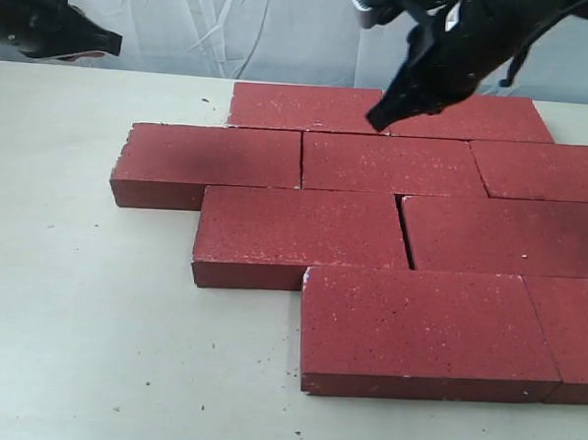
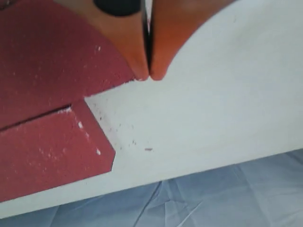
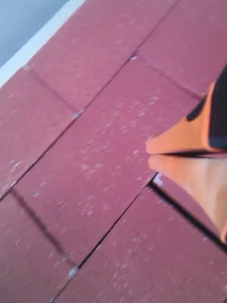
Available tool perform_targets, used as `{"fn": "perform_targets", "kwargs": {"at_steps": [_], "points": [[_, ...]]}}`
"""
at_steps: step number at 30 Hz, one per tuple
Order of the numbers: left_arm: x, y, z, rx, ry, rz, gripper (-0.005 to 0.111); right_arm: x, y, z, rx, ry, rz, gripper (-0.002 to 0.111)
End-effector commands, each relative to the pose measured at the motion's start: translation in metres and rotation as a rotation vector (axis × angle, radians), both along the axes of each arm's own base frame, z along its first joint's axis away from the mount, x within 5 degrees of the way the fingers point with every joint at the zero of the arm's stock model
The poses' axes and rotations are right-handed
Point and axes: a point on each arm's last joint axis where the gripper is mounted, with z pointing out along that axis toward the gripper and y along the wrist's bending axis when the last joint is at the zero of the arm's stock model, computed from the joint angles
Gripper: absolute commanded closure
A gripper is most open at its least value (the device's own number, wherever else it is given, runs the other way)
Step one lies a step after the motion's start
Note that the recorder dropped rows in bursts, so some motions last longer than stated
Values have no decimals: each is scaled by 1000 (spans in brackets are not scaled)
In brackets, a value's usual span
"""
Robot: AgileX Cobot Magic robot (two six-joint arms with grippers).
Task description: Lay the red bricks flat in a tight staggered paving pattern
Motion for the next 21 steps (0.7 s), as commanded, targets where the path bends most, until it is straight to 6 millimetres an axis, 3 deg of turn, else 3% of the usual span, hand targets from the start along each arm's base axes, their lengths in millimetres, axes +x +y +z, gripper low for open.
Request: {"fn": "perform_targets", "kwargs": {"at_steps": [1, 5, 9, 15, 21], "points": [[-29, 14, 22, 199, 121, 24, 107, 1, -64, 13, -30, 87, -221, 109], [-53, 33, 40, 372, 209, 139, 107, -5, -111, 28, -5, 99, -391, 109], [-71, 39, 62, 384, 207, 212, 107, -19, -135, 45, 26, 63, -479, 109], [-100, 37, 92, 329, 28, 228, 107, -52, -141, 64, 91, -128, -499, 109], [-138, 33, 100, 243, -183, 240, 107, -94, -141, 81, 153, -313, -482, 109]]}}
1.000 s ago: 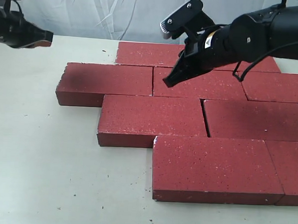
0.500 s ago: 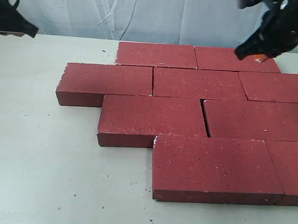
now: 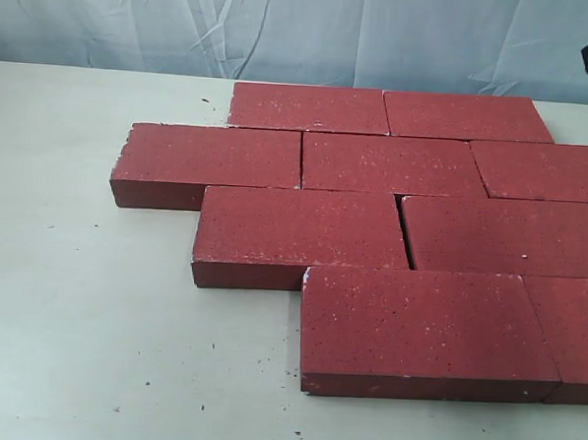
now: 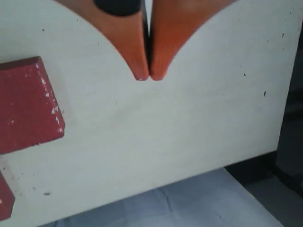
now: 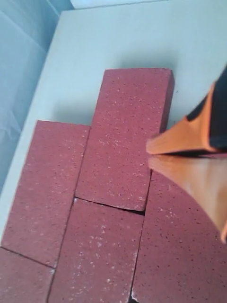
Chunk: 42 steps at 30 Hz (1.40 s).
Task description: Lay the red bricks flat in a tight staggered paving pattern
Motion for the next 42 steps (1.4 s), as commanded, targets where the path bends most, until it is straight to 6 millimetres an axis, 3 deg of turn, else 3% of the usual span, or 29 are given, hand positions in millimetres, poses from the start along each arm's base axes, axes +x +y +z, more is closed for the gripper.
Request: {"fn": "perform_targets", "kwargs": {"at_steps": [1, 10, 20, 25, 33, 42], "points": [[-29, -4, 4, -64, -169, -13, 107, -37, -2, 13, 9, -180, 1, 109], [-92, -5, 3, -125, -424, -28, 107, -115, 0, 4, 36, -520, 28, 109], [-175, -4, -21, -179, -680, -36, 107, -196, 0, -17, 92, -790, 28, 109], [-204, -4, -28, -195, -774, -41, 107, -217, 0, -17, 93, -890, 33, 109], [-235, -4, -35, -217, -854, -49, 107, -234, 0, -16, 138, -940, 25, 109], [-242, -4, -47, -214, -752, -46, 107, -237, 1, -34, 188, -917, 15, 109]]}}
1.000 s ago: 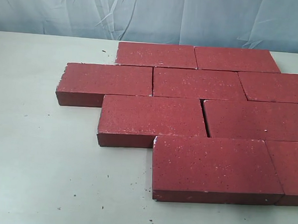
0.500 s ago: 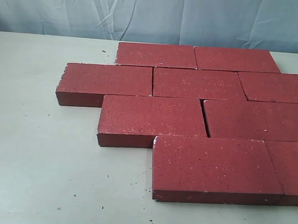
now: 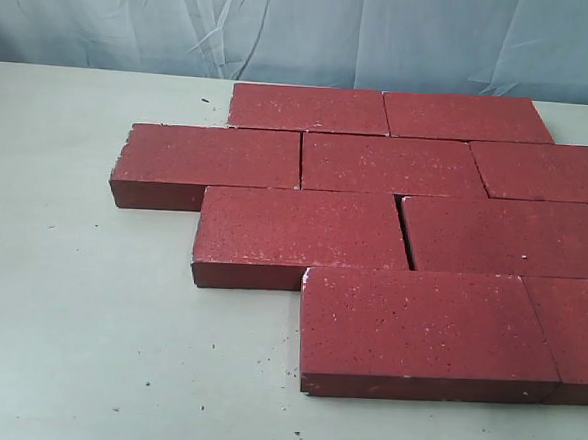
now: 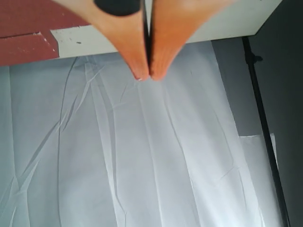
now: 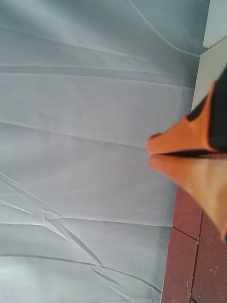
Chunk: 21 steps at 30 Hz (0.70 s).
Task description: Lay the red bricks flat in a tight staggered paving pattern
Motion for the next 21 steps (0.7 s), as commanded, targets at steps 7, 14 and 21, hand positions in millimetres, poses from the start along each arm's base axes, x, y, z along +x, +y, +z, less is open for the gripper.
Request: {"fn": "perform_targets", "kwargs": {"at_steps": [7, 14, 21], "points": [[0, 0, -9, 10, 83, -1, 107, 0, 2, -8, 120, 5, 30, 109], [0, 0, -9, 10, 83, -1, 107, 0, 2, -8, 120, 5, 30, 109], [0, 0, -9, 10, 83, -1, 107, 0, 2, -8, 120, 5, 30, 109]]}}
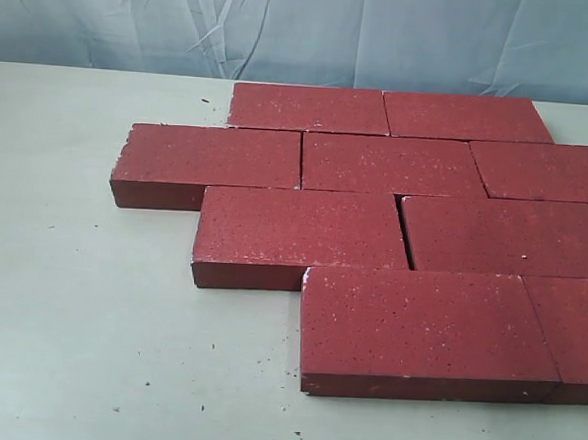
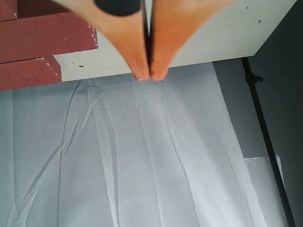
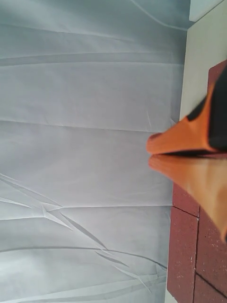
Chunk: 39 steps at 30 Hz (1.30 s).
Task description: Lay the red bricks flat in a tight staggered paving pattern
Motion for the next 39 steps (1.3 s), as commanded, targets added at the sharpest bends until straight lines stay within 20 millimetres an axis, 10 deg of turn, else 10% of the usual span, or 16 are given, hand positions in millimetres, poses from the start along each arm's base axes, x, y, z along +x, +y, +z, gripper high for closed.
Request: {"fn": "perform_targets", "kwargs": {"at_steps": [1, 18, 39], "points": [[0, 0, -2, 1, 2, -2, 107, -1, 0, 0, 8, -13, -4, 109], [2, 1, -5, 19, -26, 9, 107, -1, 0, 0, 8, -15, -4, 109], [21, 0, -97, -71, -4, 4, 107, -1, 0, 0, 8, -13, -4, 109]]}}
